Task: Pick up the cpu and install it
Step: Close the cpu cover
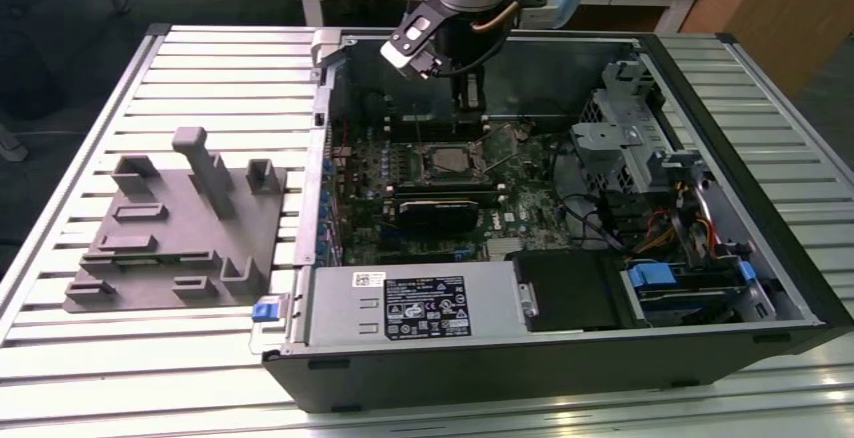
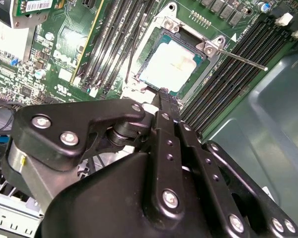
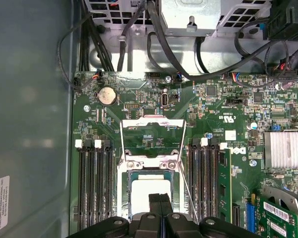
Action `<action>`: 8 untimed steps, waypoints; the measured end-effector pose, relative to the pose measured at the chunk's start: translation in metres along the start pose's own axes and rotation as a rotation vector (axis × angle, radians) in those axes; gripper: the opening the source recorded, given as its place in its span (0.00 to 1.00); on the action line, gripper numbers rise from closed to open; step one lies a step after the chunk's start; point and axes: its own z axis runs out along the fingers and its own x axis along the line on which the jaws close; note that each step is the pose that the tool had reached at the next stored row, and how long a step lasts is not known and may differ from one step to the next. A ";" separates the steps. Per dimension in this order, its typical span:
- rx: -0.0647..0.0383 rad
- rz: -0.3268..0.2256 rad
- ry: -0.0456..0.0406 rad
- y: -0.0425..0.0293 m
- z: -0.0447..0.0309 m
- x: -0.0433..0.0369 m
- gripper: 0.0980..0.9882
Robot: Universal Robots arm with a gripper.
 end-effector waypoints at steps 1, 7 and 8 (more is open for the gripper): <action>0.000 0.000 0.0000 0.0000 0.0000 0.0000 0.01; 0.000 0.000 -0.0001 0.0000 0.0000 0.0000 0.01; 0.000 0.000 -0.0002 0.0001 -0.0003 0.0000 0.01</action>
